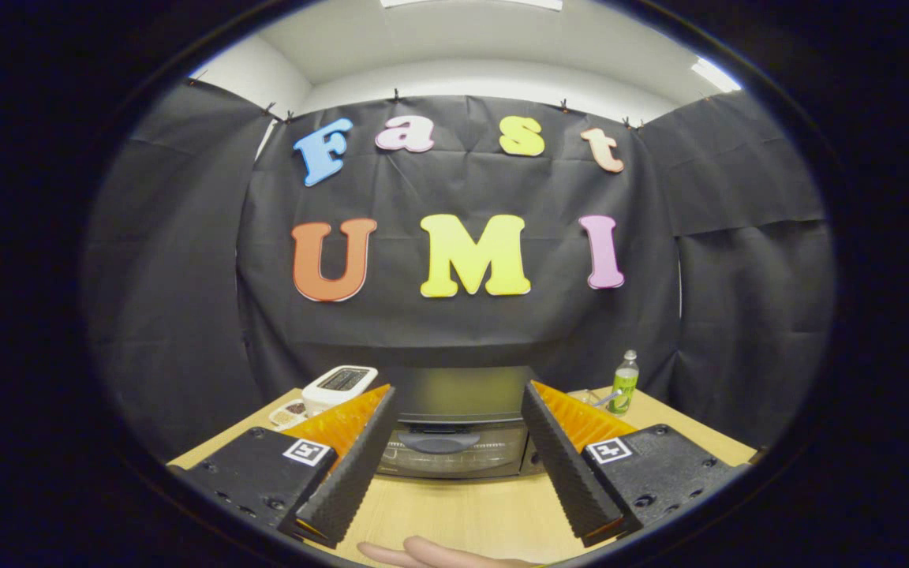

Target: Open the toaster oven, put the food inside, and close the toaster oven door.

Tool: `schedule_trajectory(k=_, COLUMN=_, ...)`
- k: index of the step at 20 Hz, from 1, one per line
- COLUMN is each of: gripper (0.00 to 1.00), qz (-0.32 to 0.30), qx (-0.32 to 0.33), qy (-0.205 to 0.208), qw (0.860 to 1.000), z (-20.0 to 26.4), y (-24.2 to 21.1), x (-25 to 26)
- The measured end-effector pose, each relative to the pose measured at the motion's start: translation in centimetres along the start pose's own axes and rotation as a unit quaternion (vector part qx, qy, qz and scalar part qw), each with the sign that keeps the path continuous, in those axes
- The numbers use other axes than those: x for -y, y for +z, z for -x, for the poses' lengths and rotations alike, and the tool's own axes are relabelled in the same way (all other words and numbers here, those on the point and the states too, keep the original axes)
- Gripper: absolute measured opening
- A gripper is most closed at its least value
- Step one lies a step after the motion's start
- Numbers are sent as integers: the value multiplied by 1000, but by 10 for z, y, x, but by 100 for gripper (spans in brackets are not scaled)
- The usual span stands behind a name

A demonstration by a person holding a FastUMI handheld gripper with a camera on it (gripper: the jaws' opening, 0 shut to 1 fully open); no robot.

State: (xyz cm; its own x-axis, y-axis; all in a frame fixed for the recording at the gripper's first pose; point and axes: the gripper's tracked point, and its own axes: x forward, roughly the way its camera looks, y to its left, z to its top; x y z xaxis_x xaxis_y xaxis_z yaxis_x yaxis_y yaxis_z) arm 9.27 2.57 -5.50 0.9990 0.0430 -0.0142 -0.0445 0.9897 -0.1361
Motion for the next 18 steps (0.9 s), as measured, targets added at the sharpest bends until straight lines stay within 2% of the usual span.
schedule_trajectory(k=2, gripper=100, qz=-5, qx=-21, qy=16, qw=1000, z=-22, y=-23, x=-10)
schedule_trajectory(k=5, gripper=100, qz=-8, qx=-41, qy=13, qw=999, z=-52, y=-47, x=-10)
schedule_trajectory(k=10, gripper=100, qz=-27, qx=-47, qy=36, qw=998, z=-93, y=-72, x=-20)
schedule_trajectory(k=15, gripper=100, qz=-27, qx=-47, qy=18, qw=998, z=-126, y=-93, x=-8)
schedule_trajectory(k=18, gripper=100, qz=-33, qx=-63, qy=28, qw=997, z=-136, y=-110, x=-14)
